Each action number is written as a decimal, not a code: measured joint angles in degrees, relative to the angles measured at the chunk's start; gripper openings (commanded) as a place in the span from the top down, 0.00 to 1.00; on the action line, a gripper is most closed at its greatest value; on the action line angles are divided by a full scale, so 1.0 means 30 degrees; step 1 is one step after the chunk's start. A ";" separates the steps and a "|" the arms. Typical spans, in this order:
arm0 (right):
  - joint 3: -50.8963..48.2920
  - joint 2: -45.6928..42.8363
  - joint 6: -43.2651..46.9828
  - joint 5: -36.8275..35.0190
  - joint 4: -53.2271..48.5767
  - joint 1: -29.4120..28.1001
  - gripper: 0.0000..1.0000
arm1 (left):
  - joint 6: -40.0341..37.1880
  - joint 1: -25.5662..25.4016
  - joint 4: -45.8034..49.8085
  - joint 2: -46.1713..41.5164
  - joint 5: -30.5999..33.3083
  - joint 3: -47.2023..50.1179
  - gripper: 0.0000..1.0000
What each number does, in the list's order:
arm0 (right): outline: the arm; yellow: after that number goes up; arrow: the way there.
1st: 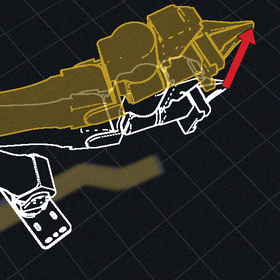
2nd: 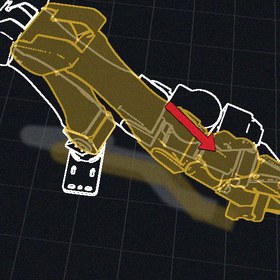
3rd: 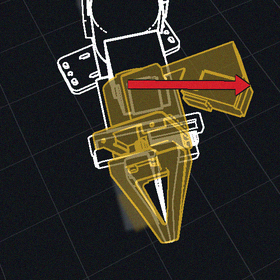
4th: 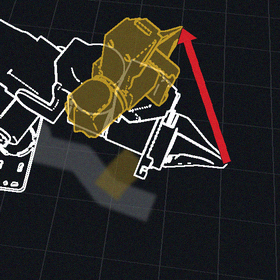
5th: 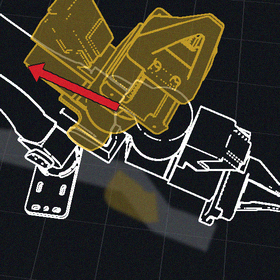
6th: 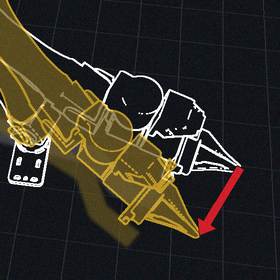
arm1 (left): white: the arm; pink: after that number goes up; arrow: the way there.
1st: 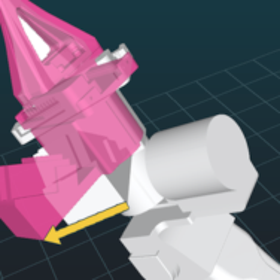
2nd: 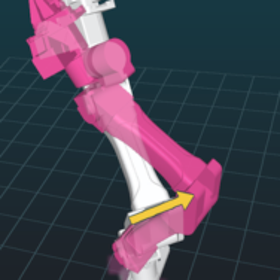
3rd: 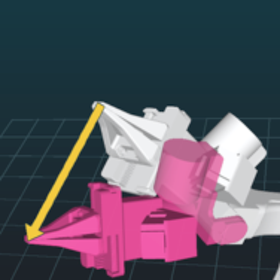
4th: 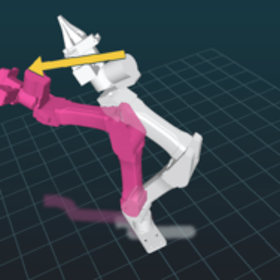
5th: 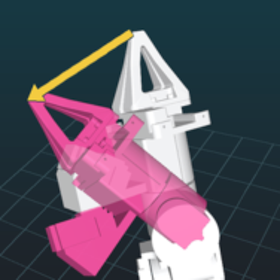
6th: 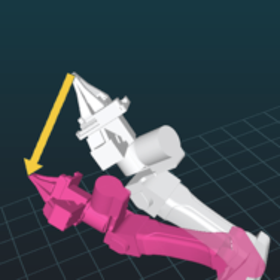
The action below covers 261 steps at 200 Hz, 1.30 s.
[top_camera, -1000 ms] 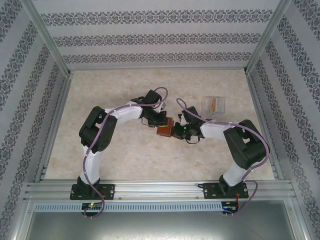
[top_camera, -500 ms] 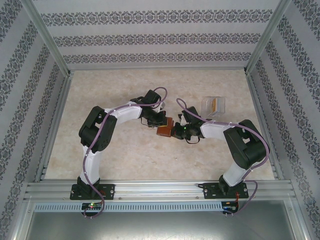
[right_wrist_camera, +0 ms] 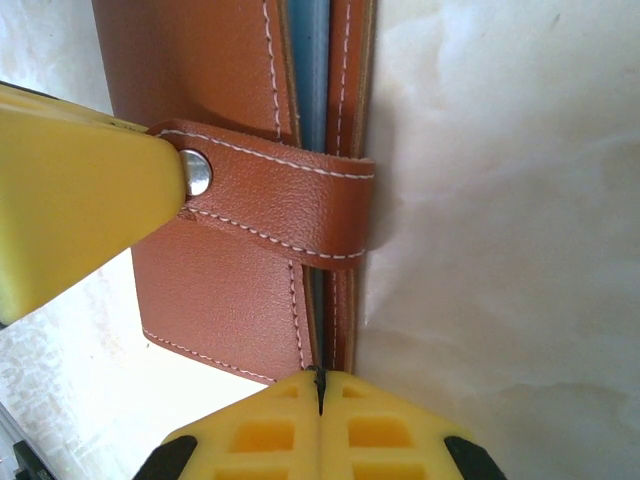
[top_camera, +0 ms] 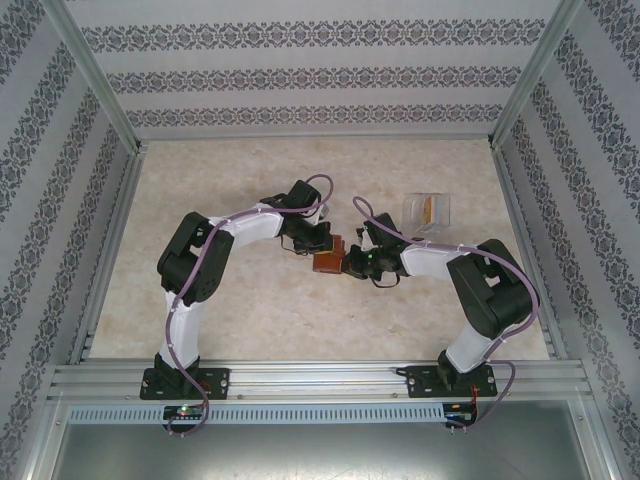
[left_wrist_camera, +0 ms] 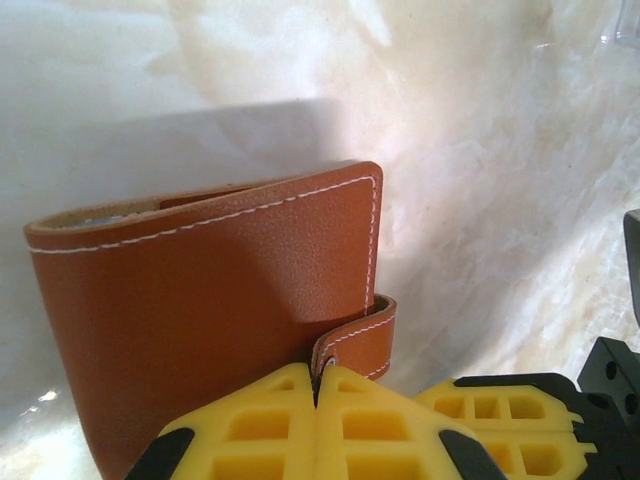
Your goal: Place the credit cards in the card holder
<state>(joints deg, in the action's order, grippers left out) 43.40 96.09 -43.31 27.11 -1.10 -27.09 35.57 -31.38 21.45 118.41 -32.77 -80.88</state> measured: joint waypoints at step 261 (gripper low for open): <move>0.0736 0.0211 -0.0452 -0.0321 0.0306 -0.0131 0.60 | 0.1239 0.0146 -0.1719 -0.0816 0.0073 0.1639 1.00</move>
<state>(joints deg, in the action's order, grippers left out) 45.60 96.73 -44.66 26.15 -0.19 -27.49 39.29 -30.94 16.29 115.96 -32.56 -75.96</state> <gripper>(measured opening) 0.393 0.050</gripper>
